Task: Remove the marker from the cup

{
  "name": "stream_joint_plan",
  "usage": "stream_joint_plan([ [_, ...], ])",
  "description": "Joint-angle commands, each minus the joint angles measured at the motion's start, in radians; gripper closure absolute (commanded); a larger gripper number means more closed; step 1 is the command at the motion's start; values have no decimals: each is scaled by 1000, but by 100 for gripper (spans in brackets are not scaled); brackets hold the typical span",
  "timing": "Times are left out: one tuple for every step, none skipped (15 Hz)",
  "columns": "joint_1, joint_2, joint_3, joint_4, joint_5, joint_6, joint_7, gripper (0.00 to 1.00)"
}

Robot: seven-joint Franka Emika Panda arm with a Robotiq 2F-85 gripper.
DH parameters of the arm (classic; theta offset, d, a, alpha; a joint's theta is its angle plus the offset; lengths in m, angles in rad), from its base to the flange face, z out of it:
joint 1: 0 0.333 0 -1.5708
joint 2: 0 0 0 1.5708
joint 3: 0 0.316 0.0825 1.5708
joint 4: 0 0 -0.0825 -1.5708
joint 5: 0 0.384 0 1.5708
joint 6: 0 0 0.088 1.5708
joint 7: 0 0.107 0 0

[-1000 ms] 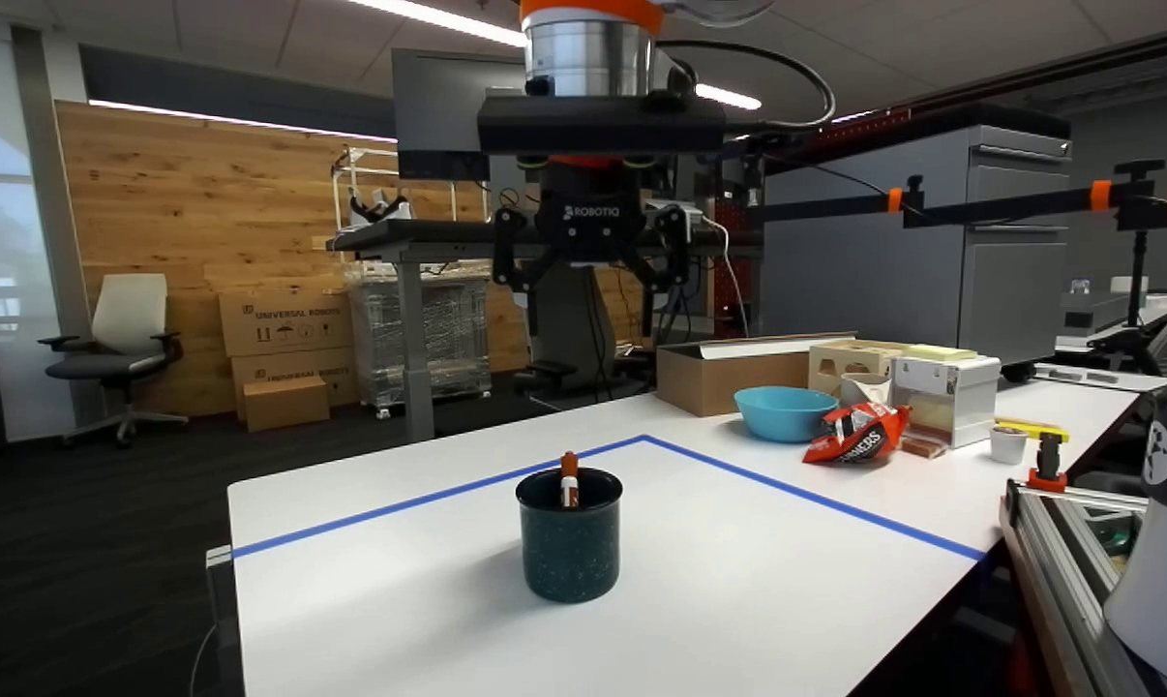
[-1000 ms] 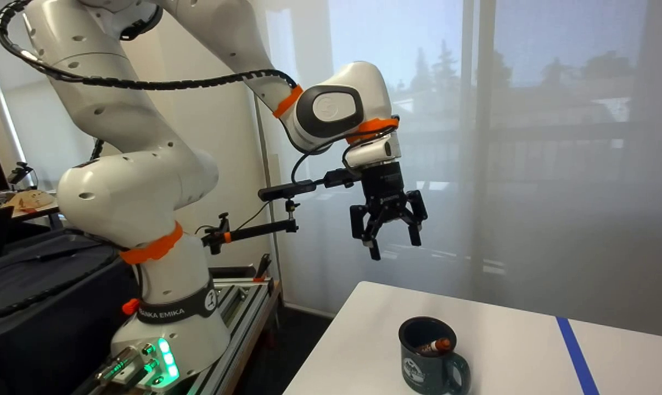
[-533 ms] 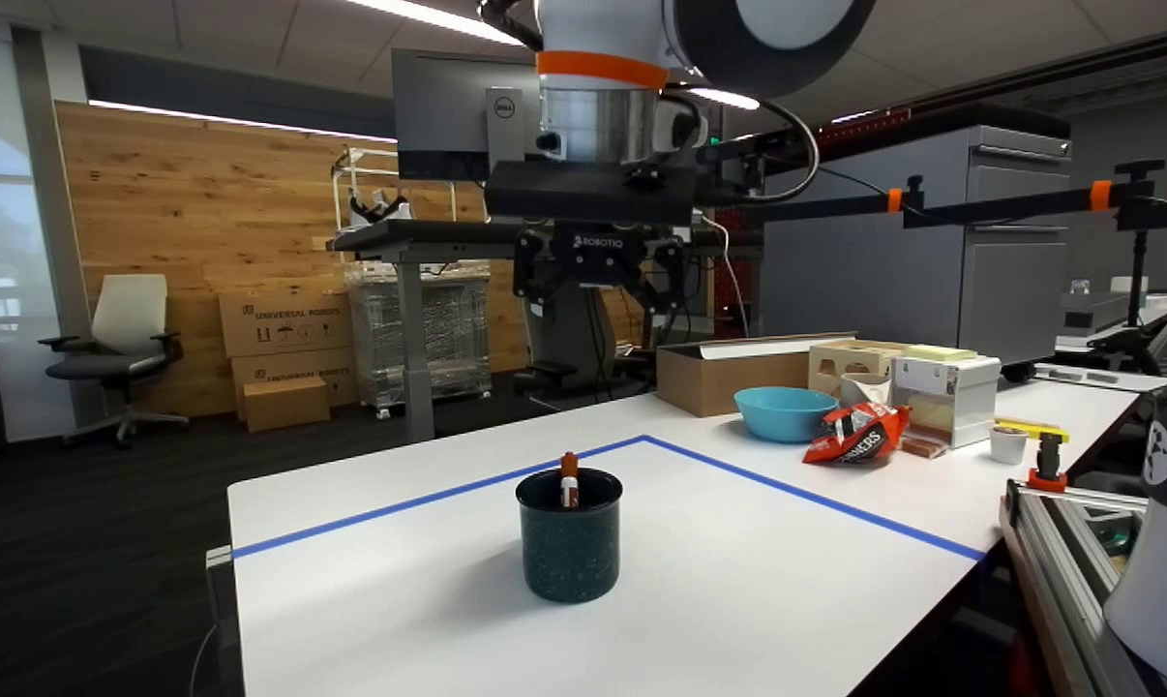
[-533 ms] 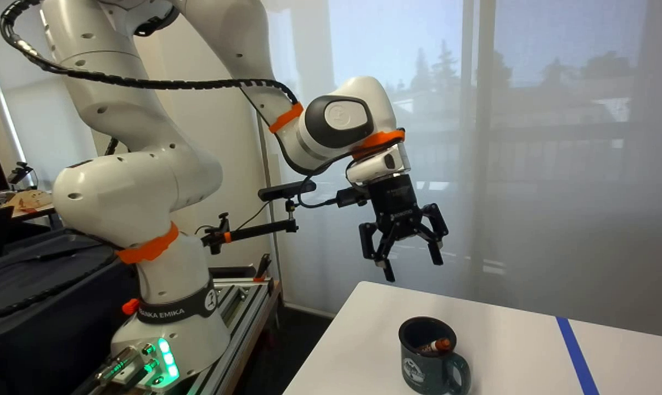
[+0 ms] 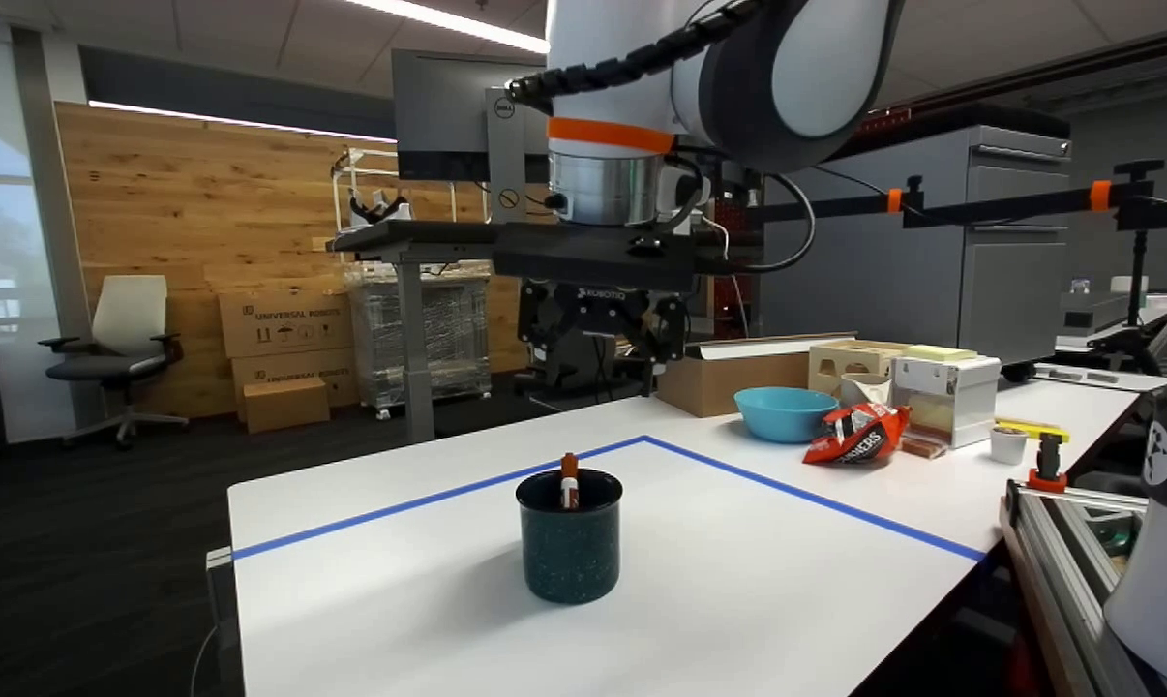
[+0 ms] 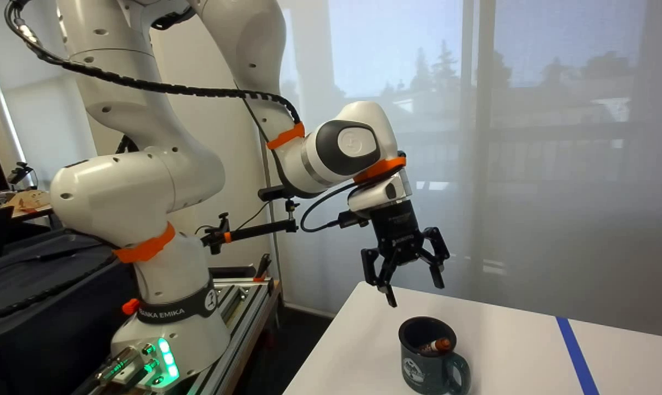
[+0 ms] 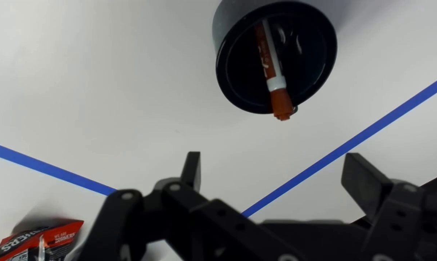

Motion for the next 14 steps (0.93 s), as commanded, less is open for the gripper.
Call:
stream_joint_plan([
  [-48, 57, 15, 28, -140, 53, 103, 0],
  [-57, 74, 13, 39, -178, 60, 122, 0],
  [-61, 92, 11, 50, -211, 60, 137, 0],
  [-66, 110, 9, 62, -243, 66, 154, 0],
  [-69, 130, 7, 75, -275, 68, 170, 0],
  [-70, 150, 4, 87, -301, 67, 185, 0],
  [-71, 173, 1, 101, -332, 68, 203, 0],
  [-70, 195, -3, 115, -360, 68, 219, 0],
  [-68, 218, -7, 129, -388, 71, 232, 0],
  [-65, 243, -10, 145, -413, 69, 243, 0],
  [-60, 272, -13, 162, -436, 67, 253, 0],
  [-56, 294, -15, 176, -454, 64, 262, 0],
  [-53, 318, -17, 189, -471, 64, 272, 0],
  [-50, 341, -20, 202, -487, 65, 280, 0],
])
